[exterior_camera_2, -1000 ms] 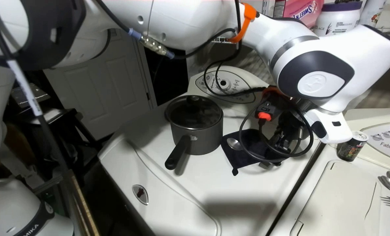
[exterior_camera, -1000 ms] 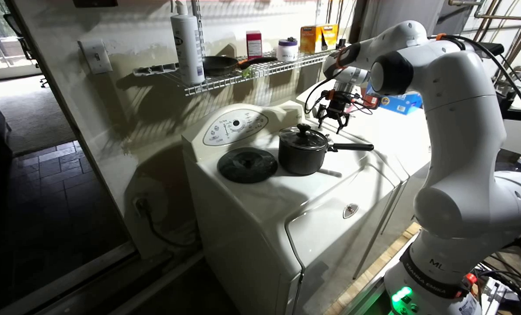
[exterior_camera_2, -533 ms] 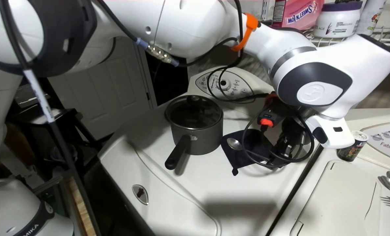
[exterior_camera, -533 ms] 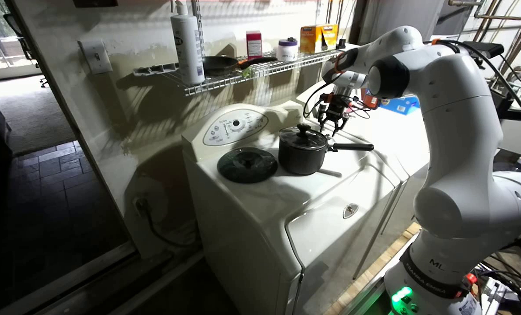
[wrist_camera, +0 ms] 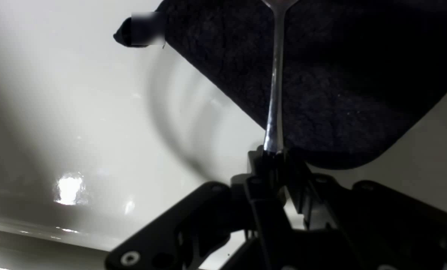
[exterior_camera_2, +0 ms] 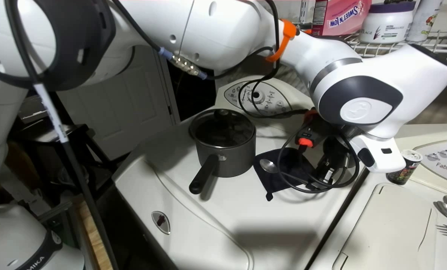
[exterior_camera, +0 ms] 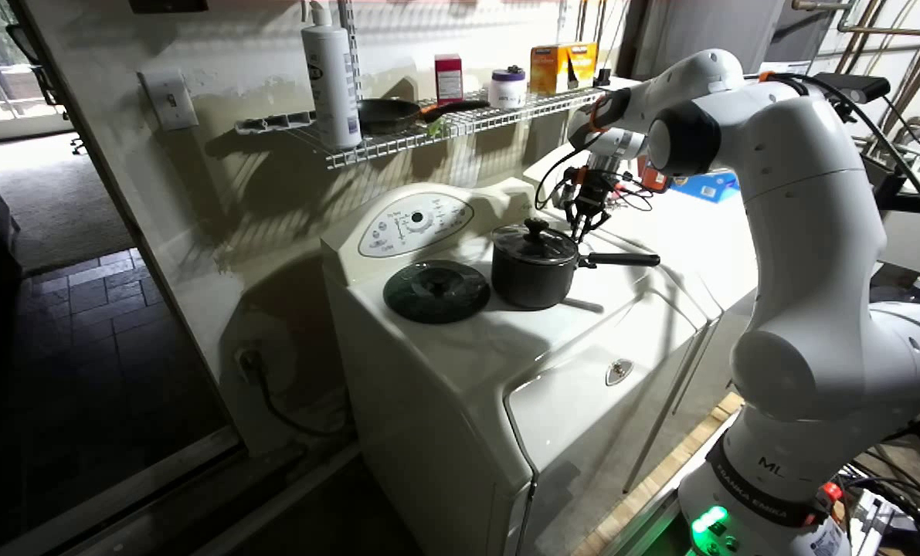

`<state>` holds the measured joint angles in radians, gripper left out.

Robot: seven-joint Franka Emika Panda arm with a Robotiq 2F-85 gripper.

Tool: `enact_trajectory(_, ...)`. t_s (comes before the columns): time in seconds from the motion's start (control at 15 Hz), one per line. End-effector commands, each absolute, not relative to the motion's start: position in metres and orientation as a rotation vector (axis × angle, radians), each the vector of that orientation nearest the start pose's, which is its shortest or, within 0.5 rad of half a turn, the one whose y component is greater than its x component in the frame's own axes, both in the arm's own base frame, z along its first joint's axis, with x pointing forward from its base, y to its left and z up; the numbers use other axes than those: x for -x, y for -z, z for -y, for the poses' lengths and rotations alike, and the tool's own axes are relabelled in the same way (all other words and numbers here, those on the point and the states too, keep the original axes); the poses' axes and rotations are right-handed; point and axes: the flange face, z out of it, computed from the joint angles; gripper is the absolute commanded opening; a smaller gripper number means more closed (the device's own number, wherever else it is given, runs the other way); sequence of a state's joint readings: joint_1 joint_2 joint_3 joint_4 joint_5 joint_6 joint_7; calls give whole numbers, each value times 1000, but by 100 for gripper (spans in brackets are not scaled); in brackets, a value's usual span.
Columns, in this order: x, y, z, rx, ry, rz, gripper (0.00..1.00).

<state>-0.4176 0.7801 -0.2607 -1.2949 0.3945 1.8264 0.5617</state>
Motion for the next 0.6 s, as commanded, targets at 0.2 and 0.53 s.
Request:
enact_trajectory(0.2,-612,-272,399,2297,-280,-1856,64)
enact_trajectory(0.53,-612,-269,400,2301,-282,-1873,82)
